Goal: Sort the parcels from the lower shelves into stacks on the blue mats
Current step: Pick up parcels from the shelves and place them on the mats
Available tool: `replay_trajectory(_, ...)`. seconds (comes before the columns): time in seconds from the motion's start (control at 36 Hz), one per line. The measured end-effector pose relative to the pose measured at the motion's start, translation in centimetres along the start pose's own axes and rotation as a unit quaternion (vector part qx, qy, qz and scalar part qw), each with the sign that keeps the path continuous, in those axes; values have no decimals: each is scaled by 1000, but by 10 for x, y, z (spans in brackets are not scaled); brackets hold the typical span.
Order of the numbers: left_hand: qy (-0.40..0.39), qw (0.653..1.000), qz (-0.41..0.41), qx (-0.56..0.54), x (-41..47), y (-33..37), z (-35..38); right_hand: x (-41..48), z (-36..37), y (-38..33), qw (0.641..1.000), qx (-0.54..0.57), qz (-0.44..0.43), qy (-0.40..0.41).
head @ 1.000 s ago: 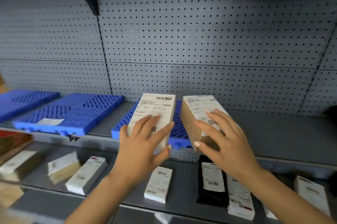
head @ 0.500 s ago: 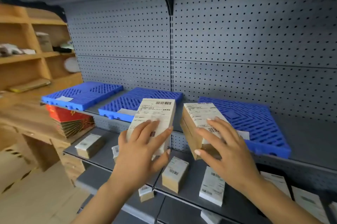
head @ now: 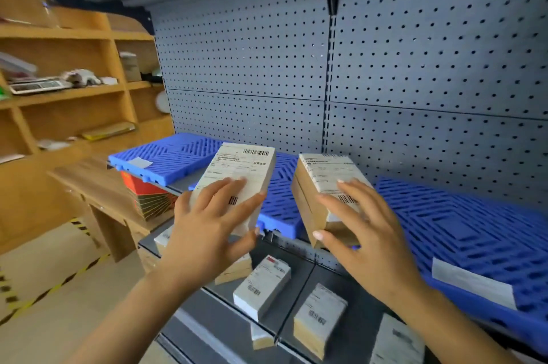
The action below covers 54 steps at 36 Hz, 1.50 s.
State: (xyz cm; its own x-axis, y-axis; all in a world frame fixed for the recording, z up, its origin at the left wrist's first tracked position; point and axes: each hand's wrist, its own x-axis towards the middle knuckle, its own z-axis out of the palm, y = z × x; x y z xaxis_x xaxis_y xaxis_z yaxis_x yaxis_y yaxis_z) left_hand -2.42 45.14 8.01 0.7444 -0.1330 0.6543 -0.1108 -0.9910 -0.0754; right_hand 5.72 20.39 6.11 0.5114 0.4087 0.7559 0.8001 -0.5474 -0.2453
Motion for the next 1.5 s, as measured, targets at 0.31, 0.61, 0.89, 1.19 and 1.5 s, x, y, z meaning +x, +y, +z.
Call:
replay_trajectory(0.31, 19, 999, -39, -2, 11, -36, 38, 42, 54, 11, 999, 33, 7, -13)
replay_trajectory(0.61, 35, 998, -20, -45, 43, -105, 68, 76, 98, 12, 998, -11, 50, -19)
replay_trajectory(0.89, 19, 990, 58, -127, 76, -170, 112, 104, 141, 18, 985, -126, 116, -27)
replay_trajectory(1.19, 19, 975, 116, -188, 95, -204, 143, 116, 161, 26, 968, -196, 154, -35)
replay_trajectory(1.5, 13, 964, 115, -239, 94, -211, 159, 124, 171, 26, 963, -207, 172, -20)
